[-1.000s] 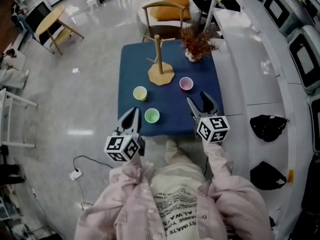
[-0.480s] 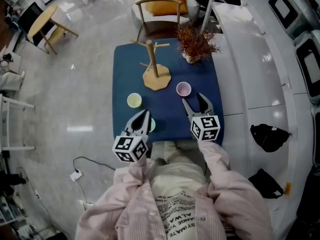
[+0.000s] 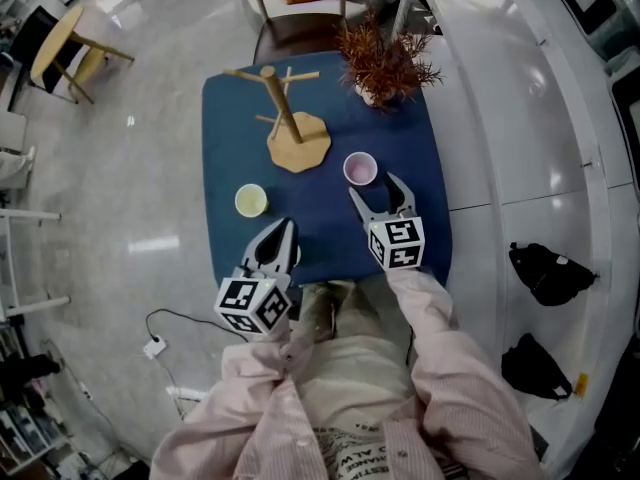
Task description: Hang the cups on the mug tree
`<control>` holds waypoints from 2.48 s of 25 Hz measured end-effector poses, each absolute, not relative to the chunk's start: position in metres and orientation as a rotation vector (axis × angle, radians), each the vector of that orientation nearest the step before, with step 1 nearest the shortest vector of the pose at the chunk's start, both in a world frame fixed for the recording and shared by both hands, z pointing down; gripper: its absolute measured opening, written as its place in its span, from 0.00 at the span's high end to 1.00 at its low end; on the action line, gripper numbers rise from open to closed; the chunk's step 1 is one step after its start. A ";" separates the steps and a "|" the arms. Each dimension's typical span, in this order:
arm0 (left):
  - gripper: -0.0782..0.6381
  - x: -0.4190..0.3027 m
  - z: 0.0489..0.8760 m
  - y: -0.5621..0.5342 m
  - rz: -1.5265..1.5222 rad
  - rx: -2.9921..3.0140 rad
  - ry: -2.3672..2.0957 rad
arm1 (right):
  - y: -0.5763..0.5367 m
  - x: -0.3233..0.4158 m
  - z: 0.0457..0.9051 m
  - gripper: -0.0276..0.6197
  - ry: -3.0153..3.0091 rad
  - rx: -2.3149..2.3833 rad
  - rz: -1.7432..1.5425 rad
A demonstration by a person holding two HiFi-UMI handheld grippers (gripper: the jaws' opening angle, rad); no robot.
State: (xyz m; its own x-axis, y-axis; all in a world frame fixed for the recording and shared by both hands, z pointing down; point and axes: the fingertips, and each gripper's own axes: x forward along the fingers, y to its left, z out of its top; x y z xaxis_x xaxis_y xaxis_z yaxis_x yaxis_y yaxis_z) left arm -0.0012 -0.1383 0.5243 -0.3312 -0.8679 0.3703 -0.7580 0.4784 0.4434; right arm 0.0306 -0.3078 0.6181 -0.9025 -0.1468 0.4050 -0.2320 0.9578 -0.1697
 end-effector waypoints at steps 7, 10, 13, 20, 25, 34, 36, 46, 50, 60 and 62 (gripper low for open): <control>0.89 0.000 0.533 -0.136 -0.284 1.339 -2.126 | -0.311 0.022 0.654 0.50 -2.669 0.285 0.234; 0.89 0.002 0.539 -0.136 -0.276 1.354 -2.105 | -0.315 0.015 0.664 0.50 -2.657 0.292 0.223; 0.89 0.003 0.543 -0.134 -0.274 1.351 -2.090 | -0.315 0.009 0.671 0.50 -2.642 0.282 0.211; 0.89 0.004 0.544 -0.133 -0.272 1.369 -2.079 | -0.314 -0.007 0.677 0.50 -2.633 0.265 0.194; 0.89 0.007 0.545 -0.132 -0.271 1.370 -2.068 | -0.314 -0.014 0.677 0.50 -2.645 0.268 0.190; 0.89 0.006 0.542 -0.127 -0.255 1.361 -2.105 | -0.318 -0.009 0.670 0.51 -2.652 0.299 0.222; 0.89 0.006 0.540 -0.126 -0.251 1.362 -2.114 | -0.317 -0.007 0.665 0.51 -2.658 0.302 0.228; 0.89 0.003 0.521 -0.125 -0.258 1.351 -2.211 | -0.305 -0.008 0.612 0.51 -2.739 0.244 0.202; 0.89 0.003 0.509 -0.122 -0.260 1.347 -2.253 | -0.302 -0.008 0.590 0.51 -2.759 0.212 0.167; 0.89 -0.006 0.476 -0.115 -0.270 1.367 -2.335 | -0.314 -0.022 0.525 0.51 -2.821 0.180 0.023; 0.89 -0.009 0.469 -0.115 -0.275 1.372 -2.353 | -0.318 -0.026 0.512 0.51 -2.829 0.179 -0.004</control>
